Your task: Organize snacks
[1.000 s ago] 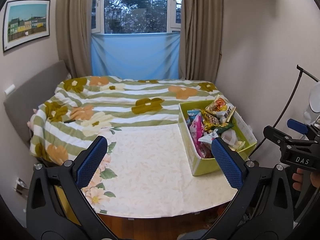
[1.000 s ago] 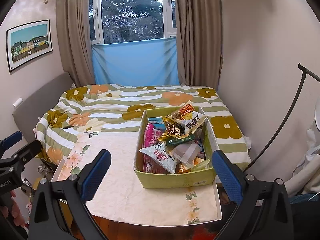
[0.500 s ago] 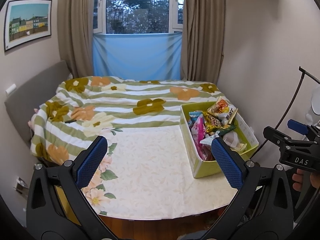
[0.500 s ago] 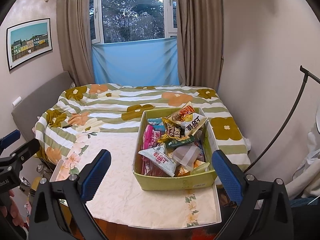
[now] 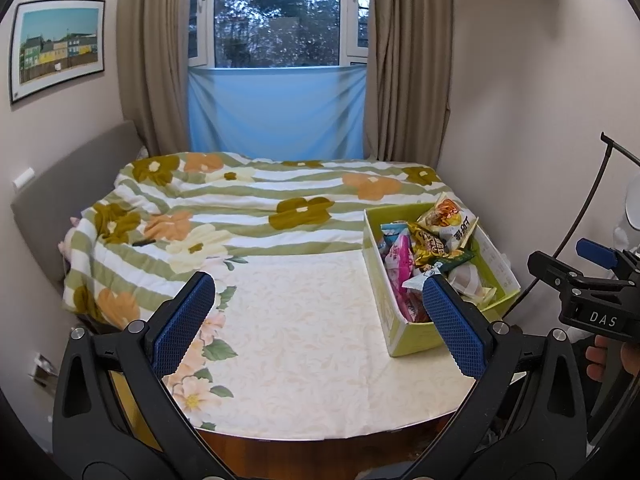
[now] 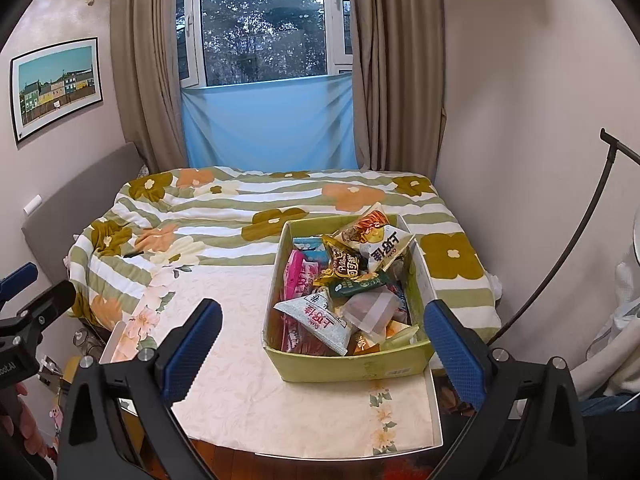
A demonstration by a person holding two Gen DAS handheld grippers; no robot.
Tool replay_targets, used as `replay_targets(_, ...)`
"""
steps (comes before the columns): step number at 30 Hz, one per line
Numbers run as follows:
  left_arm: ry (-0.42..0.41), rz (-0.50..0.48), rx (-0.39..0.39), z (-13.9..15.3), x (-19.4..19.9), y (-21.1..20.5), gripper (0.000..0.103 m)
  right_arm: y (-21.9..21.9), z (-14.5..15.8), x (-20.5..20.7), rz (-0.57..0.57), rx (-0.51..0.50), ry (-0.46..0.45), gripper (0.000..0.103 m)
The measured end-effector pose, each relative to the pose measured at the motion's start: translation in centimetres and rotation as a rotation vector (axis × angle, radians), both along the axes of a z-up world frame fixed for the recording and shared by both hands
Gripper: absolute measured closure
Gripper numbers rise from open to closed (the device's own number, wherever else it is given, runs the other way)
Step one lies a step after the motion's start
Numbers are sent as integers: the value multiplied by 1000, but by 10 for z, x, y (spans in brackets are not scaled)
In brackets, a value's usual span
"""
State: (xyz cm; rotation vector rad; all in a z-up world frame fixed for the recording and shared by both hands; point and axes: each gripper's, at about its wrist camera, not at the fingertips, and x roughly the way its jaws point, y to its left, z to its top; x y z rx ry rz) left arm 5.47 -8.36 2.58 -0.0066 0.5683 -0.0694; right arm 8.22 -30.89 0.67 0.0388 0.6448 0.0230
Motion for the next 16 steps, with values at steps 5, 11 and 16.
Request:
replay_targets(5, -3, 8, -1, 1, -1, 0, 0, 0, 0, 2, 3, -3, 2, 3)
replay_targets(11, -10, 6, -28, 3, -2, 4, 0, 0, 0, 2, 5, -3, 4, 3)
replay_targets(16, -40, 14, 2, 5, -9, 3, 0, 1, -2, 1, 5, -4, 6, 3)
